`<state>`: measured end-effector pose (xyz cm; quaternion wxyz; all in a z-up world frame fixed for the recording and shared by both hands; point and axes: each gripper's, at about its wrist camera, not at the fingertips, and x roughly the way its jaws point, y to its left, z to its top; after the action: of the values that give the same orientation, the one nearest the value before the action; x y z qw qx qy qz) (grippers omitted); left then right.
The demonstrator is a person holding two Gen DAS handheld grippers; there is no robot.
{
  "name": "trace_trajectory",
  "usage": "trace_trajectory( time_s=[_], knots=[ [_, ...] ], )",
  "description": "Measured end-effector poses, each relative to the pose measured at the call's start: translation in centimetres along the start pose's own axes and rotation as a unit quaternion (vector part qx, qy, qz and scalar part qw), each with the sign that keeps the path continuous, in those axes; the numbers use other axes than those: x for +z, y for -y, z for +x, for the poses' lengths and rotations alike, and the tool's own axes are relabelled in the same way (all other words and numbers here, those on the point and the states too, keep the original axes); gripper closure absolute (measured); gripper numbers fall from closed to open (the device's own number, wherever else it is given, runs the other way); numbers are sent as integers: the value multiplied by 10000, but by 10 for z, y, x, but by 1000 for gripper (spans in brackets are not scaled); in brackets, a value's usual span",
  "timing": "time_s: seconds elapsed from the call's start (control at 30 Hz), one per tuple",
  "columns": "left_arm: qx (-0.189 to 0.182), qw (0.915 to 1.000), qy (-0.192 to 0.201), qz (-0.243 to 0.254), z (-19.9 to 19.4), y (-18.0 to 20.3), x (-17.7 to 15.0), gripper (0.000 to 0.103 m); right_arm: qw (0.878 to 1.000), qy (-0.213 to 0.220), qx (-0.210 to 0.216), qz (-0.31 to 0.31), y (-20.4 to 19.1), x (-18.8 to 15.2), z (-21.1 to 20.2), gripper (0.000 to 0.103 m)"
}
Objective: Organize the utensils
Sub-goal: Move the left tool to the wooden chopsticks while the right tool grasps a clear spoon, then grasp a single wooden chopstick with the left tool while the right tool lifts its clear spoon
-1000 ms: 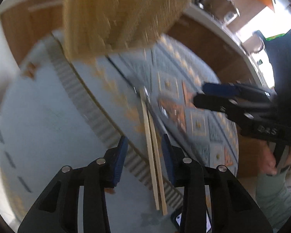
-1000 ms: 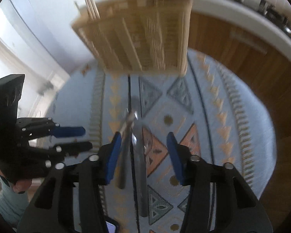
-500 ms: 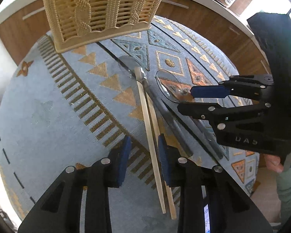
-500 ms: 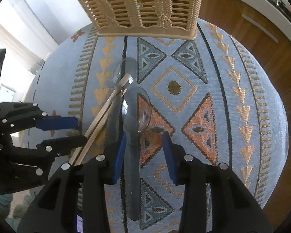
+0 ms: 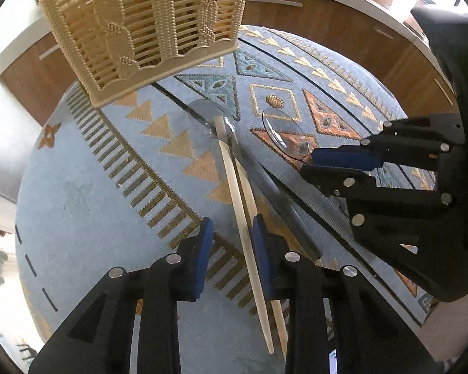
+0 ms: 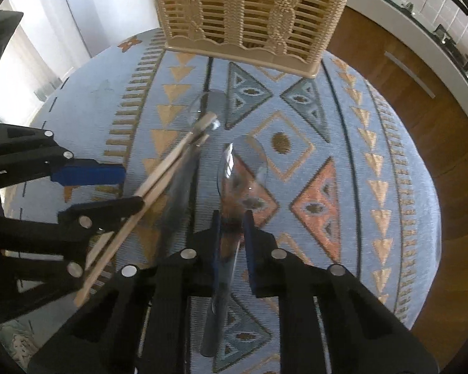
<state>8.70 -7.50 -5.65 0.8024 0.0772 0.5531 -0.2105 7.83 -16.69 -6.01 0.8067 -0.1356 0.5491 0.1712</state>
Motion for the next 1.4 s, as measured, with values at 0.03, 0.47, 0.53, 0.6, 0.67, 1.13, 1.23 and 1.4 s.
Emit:
trace_trajectory(
  time_s=[0.03, 0.47, 0.53, 0.6, 0.67, 1.13, 1.23, 1.4],
  knots=[
    [-9, 10000, -7, -40, 0, -2, 1, 81, 10000, -2, -4, 36, 3, 0, 0, 92],
    [265, 9996, -84, 66, 4, 6, 16, 86, 9994, -98, 106, 305, 23, -9, -1, 92],
    [393, 9991, -67, 165, 5, 11, 18, 90, 9993, -131, 130, 335, 24, -8, -1, 92],
    [455, 9988, 2, 165, 5, 12, 17, 99, 9987, -120, 194, 447, 27, -8, -2, 92],
    [293, 9994, 101, -137, 1, 3, 14, 100, 9982, -92, 205, 561, 30, -9, -3, 92],
    [233, 9897, 392, -1357, -28, -74, -35, 98, 9961, -176, 30, 868, 42, -15, -2, 91],
    [59, 9915, 264, -1272, -25, -78, -27, 95, 9944, -299, 321, 965, 42, -6, 4, 75],
    [-174, 9949, -66, -987, -18, -89, -2, 88, 9952, -225, 170, 936, 55, 7, -2, 52]
  ],
)
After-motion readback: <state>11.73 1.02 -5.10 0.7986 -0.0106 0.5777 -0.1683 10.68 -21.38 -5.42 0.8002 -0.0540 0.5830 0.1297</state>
